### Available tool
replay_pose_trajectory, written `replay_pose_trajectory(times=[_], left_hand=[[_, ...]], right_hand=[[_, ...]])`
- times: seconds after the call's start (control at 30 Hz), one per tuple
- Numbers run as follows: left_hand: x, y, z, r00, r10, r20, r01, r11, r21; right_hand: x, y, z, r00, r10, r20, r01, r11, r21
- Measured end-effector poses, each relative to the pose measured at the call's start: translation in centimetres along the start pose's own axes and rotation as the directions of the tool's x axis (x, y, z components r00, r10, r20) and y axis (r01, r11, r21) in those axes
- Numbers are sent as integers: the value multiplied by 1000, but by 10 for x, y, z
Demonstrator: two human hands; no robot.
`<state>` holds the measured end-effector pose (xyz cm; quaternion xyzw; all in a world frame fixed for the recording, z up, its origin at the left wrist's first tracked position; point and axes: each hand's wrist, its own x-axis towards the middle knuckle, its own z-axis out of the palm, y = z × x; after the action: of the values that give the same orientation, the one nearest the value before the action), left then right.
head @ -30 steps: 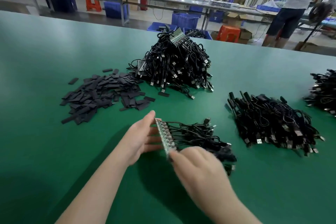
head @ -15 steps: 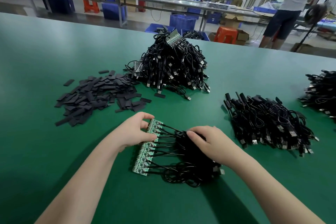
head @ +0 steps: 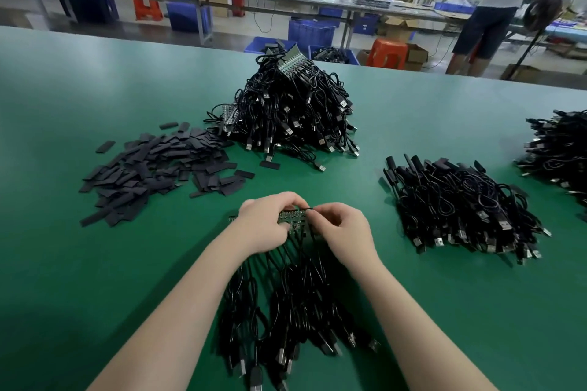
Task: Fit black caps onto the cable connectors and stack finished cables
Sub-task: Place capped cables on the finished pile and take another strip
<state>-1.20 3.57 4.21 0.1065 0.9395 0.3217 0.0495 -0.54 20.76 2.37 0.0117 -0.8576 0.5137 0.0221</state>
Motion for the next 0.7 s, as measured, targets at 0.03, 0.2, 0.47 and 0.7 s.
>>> replay_pose_trajectory(times=[0.03, 0.2, 0.47, 0.7], left_hand=[[0, 2, 3, 1000, 9, -29, -7, 998, 60], [-9, 8, 27, 965, 67, -253, -32, 990, 139], [-12, -1, 40, 905, 96, -415, -23, 984, 176], [-10, 2, 42, 898, 83, -433, 1, 982, 190]], right_hand=[[1, 2, 3, 999, -6, -34, 7, 1000, 14], [-2, 12, 11, 992, -43, -119, 49, 997, 53], [-3, 15, 10, 995, -45, -83, 56, 989, 137], [-3, 17, 11, 991, -45, -128, 62, 990, 129]])
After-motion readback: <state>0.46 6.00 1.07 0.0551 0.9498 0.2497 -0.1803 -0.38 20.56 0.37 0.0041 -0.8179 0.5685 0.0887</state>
